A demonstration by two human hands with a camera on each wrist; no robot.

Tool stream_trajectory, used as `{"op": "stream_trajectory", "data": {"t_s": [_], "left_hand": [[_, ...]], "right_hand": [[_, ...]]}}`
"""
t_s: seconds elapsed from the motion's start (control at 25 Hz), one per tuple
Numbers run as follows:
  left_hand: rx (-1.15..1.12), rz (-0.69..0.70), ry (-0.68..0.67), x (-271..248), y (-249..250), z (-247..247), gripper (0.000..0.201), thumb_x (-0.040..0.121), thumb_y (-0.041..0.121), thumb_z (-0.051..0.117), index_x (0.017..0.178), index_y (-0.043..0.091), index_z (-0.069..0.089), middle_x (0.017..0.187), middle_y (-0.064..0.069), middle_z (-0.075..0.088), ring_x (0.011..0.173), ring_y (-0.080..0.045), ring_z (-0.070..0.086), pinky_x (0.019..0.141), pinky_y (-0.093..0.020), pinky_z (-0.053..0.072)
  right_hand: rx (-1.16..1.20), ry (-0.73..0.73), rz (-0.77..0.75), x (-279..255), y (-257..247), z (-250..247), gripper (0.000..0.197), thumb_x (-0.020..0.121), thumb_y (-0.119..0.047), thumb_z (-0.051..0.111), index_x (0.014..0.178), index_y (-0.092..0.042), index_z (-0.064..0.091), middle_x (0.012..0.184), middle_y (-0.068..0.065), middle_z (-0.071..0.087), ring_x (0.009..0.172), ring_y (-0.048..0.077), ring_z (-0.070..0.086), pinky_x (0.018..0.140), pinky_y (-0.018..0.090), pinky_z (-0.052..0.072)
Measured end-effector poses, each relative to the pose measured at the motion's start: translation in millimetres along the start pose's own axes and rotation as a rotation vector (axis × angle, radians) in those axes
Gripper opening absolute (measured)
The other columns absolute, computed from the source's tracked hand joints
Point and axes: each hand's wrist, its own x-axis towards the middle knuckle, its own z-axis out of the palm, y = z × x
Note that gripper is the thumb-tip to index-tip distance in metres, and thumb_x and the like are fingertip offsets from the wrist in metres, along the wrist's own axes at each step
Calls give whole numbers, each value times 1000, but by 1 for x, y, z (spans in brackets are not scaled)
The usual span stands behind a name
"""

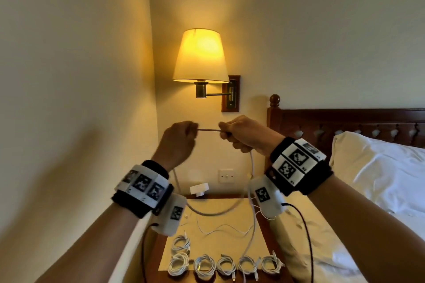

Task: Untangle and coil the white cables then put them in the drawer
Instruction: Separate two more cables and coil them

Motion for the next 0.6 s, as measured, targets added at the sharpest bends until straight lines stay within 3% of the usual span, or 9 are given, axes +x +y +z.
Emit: {"op": "stream_trajectory", "data": {"t_s": [0.12, 0.2, 0.28, 0.32, 0.36, 0.4, 0.48, 0.6], "left_hand": [[90, -151, -63, 2, -31, -30, 33, 101, 15, 42, 76, 12, 64, 86, -8, 65, 84, -27, 57, 66, -26, 35], [114, -146, -94, 3, -23, -37, 30, 102, 20, 40, 108, 14, 68, 118, -10, 63, 108, -27, 56, 81, -22, 36], [38, -19, -151, 4, 5, -32, 40, 104, 33, 33, 140, 23, 47, 139, -5, 51, 127, -22, 46, 100, -26, 33], [19, 50, -208, 4, 20, -26, 43, 104, 36, 29, 143, 25, 41, 139, -3, 51, 129, -20, 45, 103, -29, 33], [14, 101, -246, 2, 30, -17, 40, 104, 35, 28, 138, 24, 46, 129, -1, 56, 121, -17, 50, 99, -30, 38], [-24, 137, -250, 0, 33, -9, 34, 105, 32, 30, 123, 23, 57, 111, -1, 62, 103, -15, 58, 88, -30, 44], [-57, 164, -186, -3, 19, -9, 28, 103, 21, 37, 86, 22, 59, 76, 3, 57, 67, -9, 52, 65, -27, 41], [-1, -56, -57, -4, -27, -46, 33, 98, 7, 42, 72, 23, 55, 68, 3, 53, 63, -18, 49, 56, -28, 34]], "right_hand": [[-1, 18, 28, -10, 16, -21, 36, 103, -35, 40, 79, -15, 56, 59, -4, 39, 44, 6, 32, 41, 19, 25], [-82, 113, -17, -5, 14, -19, 34, 103, -31, 42, 76, -16, 57, 59, -3, 42, 44, 6, 34, 40, 18, 27], [-179, 200, -102, 7, 1, -10, 33, 102, -29, 45, 74, -18, 59, 61, -3, 47, 49, 7, 40, 44, 18, 32], [-178, 204, -142, 12, -6, -5, 33, 102, -29, 46, 75, -17, 60, 63, -3, 49, 51, 7, 43, 46, 18, 33], [-144, 182, -163, 15, -11, 0, 33, 102, -30, 46, 77, -14, 61, 63, -3, 49, 52, 8, 43, 47, 19, 33], [-110, 142, -165, 17, -14, 3, 34, 102, -32, 45, 79, -13, 61, 62, -3, 47, 51, 8, 40, 45, 18, 32], [-109, 49, -119, 11, -10, 2, 35, 102, -36, 43, 82, -12, 60, 61, -3, 43, 49, 8, 36, 42, 18, 30], [-189, 77, -33, -10, 16, -23, 38, 101, -41, 42, 77, -15, 57, 60, -3, 41, 47, 7, 34, 43, 19, 29]]}}
